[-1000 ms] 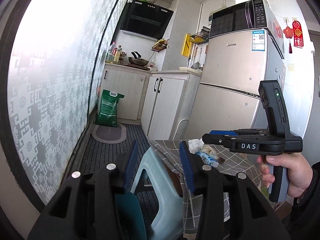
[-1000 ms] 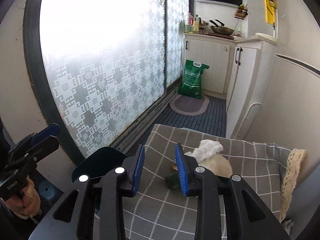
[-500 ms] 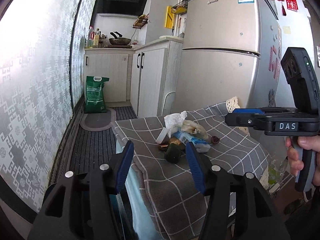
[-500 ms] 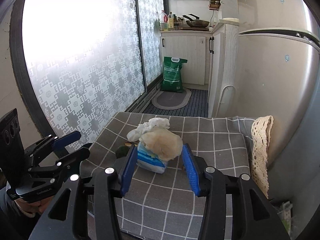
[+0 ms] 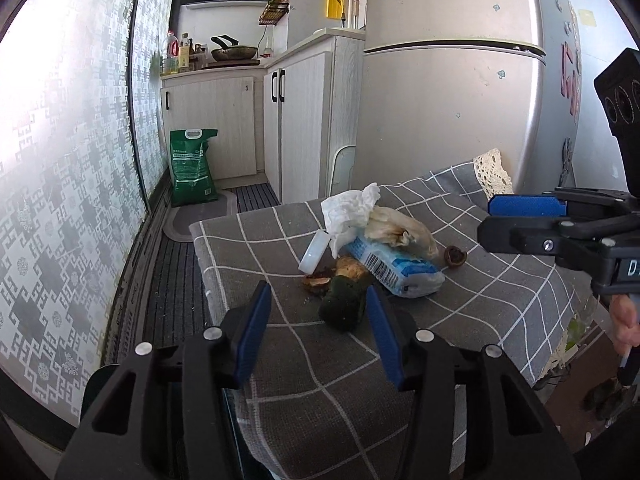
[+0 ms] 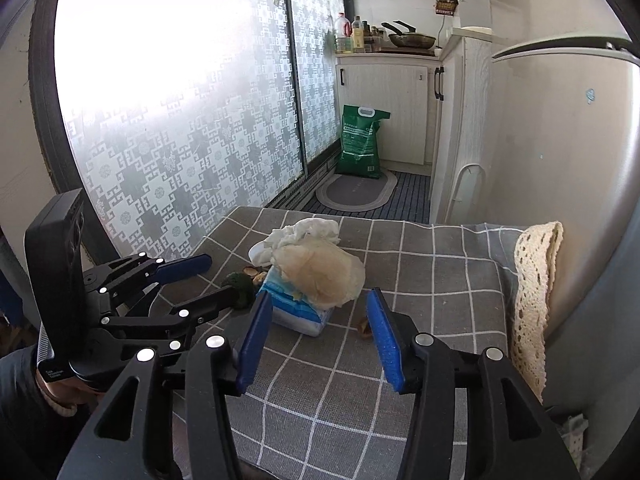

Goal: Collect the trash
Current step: 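Grasp the green avocado peel with the left tool while the right tool grasps the translucent plastic bag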

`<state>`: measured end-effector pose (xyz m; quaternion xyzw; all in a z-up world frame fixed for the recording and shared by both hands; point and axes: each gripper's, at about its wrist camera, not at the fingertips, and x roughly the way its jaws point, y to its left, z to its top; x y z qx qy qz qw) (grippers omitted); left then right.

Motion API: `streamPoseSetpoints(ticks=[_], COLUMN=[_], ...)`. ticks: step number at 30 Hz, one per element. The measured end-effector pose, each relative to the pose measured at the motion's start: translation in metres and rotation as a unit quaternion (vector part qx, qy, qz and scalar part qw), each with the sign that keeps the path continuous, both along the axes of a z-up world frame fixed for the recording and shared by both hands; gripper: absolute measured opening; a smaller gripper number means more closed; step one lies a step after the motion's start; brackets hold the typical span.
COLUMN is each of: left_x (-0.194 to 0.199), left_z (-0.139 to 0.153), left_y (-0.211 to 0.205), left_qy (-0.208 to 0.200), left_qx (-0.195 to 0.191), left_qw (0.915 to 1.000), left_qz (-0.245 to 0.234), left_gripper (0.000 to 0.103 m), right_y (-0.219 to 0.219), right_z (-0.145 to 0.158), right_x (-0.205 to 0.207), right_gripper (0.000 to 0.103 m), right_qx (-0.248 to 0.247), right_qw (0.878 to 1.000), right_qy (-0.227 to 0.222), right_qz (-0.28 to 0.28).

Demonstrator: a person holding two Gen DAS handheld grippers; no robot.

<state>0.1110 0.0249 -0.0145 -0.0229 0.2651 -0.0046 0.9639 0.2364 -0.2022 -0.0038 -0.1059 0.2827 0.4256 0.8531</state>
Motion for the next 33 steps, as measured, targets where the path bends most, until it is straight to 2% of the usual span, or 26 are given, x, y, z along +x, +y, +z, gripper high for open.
streamPoseSetpoints(ticks=[4, 7, 11, 17, 19, 22, 23, 24, 27, 32, 33], left_x=[0.000, 0.007, 0.013, 0.014, 0.012, 0.010, 0.009, 0.007, 0.002, -0.008, -0.010], left_z=[0.002, -0.002, -0.006, -0.009, -0.007, -0.006, -0.005, -0.004, -0.002, 0.006, 0.007], left_y=[-0.006, -0.008, -0.010, -0.011, -0.011, -0.007, -0.006, -0.006, -0.007, -0.004, -0.004], left_qy=[-0.005, 0.007, 0.021, 0.027, 0.023, 0.020, 0.018, 0.016, 0.007, -0.013, -0.015], left_qx=[0.004, 0.007, 0.017, 0.016, 0.021, 0.004, -0.004, -0.009, -0.017, -0.040, -0.043], left_qw=[0.9999, 0.9999, 0.9995, 0.9992, 0.9991, 0.9993, 0.9993, 0.9992, 0.9991, 0.9978, 0.9976], left_qz=[-0.011, -0.013, -0.013, -0.025, -0.029, -0.032, -0.034, -0.036, -0.039, -0.051, -0.052], left_gripper=[0.050, 0.050, 0.043, 0.026, 0.024, 0.023, 0.023, 0.023, 0.023, 0.023, 0.023], right_y=[0.016, 0.021, 0.023, 0.032, 0.037, 0.042, 0.043, 0.044, 0.048, 0.057, 0.059], right_z=[-0.001, -0.002, -0.005, -0.008, -0.009, -0.009, -0.009, -0.009, -0.008, -0.014, -0.016], right_x=[-0.003, -0.002, 0.003, 0.009, 0.009, 0.009, 0.009, 0.010, 0.012, 0.016, 0.015], right_gripper=[0.050, 0.050, 0.050, 0.050, 0.050, 0.050, 0.049, 0.042, 0.032, 0.031, 0.028], right_qx=[-0.019, -0.028, -0.035, -0.040, -0.044, -0.047, -0.048, -0.049, -0.057, -0.072, -0.077], right_qw=[1.000, 0.999, 0.999, 0.999, 0.999, 0.998, 0.998, 0.998, 0.998, 0.997, 0.997], right_qy=[-0.011, -0.015, -0.016, -0.017, -0.021, -0.028, -0.030, -0.030, -0.030, -0.019, -0.018], right_qz=[0.009, 0.008, 0.005, 0.009, 0.011, 0.012, 0.010, 0.011, 0.012, 0.017, 0.019])
